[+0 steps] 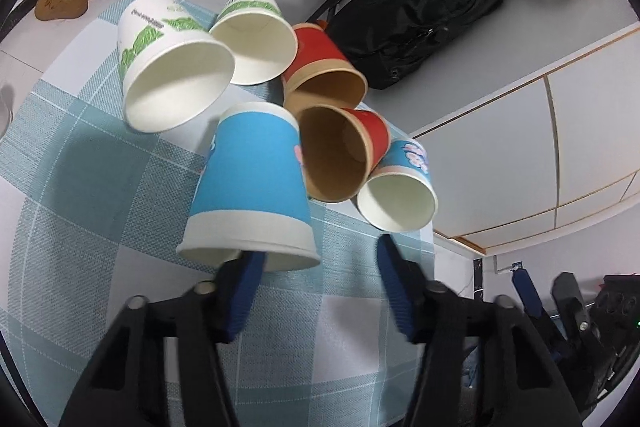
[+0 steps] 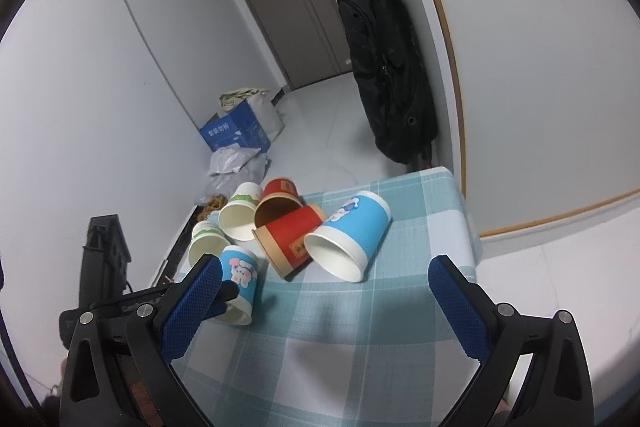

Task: Flip cup upright
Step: 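Reach the left tool to the blue cartoon cup and close on its rim, then lift the blue cup with the left tool and carry it toward the right tool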

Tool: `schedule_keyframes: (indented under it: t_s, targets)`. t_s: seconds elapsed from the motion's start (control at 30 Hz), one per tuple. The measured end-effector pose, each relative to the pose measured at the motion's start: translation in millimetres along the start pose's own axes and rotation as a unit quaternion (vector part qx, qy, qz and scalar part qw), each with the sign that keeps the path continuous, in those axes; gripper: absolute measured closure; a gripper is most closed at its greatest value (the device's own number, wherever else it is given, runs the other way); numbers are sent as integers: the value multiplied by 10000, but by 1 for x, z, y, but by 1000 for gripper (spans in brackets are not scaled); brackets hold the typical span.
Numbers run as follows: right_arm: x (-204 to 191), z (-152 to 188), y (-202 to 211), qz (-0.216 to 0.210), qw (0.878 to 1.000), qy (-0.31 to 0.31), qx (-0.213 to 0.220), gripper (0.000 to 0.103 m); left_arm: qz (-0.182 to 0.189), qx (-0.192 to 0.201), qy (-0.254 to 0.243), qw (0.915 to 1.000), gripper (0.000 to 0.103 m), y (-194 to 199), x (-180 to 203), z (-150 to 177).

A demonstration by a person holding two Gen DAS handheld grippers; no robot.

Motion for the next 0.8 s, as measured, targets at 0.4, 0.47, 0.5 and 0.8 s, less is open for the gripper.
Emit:
schedule_keyframes:
  t_s: [0.4, 0.47, 0.5, 0.8]
  targets:
    - [2, 3, -2, -74, 9998, -122, -108, 0, -47, 65, 50, 10000, 99, -3, -10, -6]
    - [0, 3, -1, -80, 9999, -114, -91, 0, -72, 116, -24, 9999, 101, -2, -8, -6]
    - [0, 2, -1, -73, 9999, -102, -79, 0, -72, 135, -68, 9999, 102, -1, -7, -6]
    - [-2, 2, 0, -58, 10000, -56, -19, 0, -65, 217, -422, 9989, 103, 2, 7, -4]
Point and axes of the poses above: each gripper's, at about its wrist camera, not at the fingertips, and y roughly against the way its jaws point, x to its right, z to its underside, the point moved 10 cm from there along -y, roughly the way its jaws point, and after that the axes turned 11 degrees about z, right-handed, at the moved point
